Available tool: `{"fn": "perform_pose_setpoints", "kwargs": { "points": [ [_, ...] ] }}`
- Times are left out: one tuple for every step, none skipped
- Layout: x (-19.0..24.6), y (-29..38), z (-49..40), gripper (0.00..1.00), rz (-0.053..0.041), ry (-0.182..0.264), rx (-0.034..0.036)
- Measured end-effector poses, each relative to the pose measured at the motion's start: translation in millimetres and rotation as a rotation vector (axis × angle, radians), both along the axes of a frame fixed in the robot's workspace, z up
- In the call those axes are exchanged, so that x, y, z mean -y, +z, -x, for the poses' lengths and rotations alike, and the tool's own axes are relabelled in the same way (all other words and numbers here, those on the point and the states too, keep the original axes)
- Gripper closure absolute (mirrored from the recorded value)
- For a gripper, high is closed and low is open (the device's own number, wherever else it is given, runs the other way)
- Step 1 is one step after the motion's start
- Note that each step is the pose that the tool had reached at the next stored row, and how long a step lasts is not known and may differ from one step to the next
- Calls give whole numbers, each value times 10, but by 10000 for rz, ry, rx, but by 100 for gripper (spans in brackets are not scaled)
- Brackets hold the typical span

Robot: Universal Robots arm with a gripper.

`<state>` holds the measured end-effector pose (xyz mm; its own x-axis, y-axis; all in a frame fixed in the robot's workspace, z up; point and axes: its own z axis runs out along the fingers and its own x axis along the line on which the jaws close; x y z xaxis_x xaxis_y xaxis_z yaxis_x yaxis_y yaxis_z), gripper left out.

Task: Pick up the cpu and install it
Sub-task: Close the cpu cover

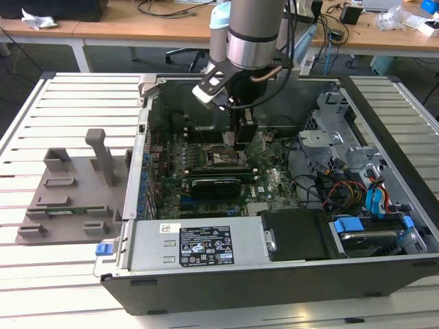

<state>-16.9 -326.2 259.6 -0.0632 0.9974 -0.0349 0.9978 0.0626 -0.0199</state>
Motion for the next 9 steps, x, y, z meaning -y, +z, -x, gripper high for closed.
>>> {"fn": "perform_pose_setpoints", "kwargs": {
  "points": [
    [-9,-8,0,45,0,-1,0],
    [-22,-16,0,45,0,0,0],
    [-32,-24,0,45,0,0,0],
    [-40,-35,4,45,-1,0,1],
    [-47,-45,10,45,0,0,0],
    [-49,-50,13,45,1,0,-1],
    [-51,-54,15,45,2,0,-1],
    [-54,-63,17,45,1,0,-1],
    [-58,-72,19,45,2,1,0]
  ]
}}
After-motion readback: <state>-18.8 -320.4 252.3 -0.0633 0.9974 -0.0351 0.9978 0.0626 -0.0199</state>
